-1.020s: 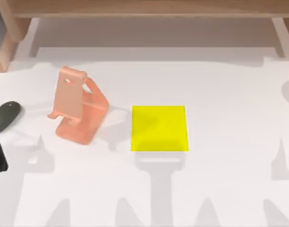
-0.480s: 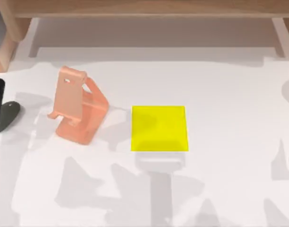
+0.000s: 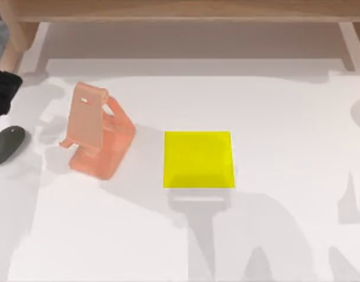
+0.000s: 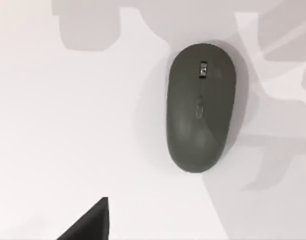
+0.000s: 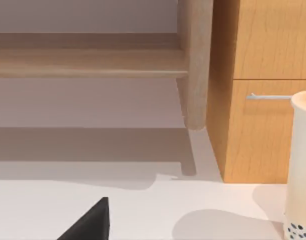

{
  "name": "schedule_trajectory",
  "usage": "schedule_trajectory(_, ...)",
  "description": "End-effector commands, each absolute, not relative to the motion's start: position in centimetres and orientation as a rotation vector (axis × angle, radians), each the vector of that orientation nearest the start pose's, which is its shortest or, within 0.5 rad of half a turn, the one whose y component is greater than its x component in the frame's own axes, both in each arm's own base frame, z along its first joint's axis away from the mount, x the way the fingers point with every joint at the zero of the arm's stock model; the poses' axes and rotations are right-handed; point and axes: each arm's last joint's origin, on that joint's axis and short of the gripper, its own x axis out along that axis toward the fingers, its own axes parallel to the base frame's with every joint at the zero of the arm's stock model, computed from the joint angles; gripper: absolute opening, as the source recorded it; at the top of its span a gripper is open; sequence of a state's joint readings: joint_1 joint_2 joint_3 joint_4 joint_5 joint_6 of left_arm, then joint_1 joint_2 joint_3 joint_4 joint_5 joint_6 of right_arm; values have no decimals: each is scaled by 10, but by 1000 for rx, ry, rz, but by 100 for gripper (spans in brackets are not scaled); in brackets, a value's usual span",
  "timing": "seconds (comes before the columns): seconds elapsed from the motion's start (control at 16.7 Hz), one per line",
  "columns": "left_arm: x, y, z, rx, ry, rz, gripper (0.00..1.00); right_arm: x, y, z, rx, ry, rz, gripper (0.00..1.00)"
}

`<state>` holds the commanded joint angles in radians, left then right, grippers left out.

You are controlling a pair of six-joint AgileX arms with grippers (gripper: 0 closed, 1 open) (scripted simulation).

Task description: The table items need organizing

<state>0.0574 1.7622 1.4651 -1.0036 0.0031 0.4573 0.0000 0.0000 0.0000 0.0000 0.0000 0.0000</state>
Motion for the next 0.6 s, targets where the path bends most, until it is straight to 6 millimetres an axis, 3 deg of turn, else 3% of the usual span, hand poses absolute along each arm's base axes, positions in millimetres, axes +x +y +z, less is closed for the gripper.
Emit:
schedule_trajectory(0.3, 402, 32, 208, 365, 1488, -337, 100, 106, -1, 160, 0, 0, 0, 100)
schedule_trajectory(0.6, 412, 34, 197, 368, 1536, -363, 100, 106, -1, 160, 0, 0, 0, 100)
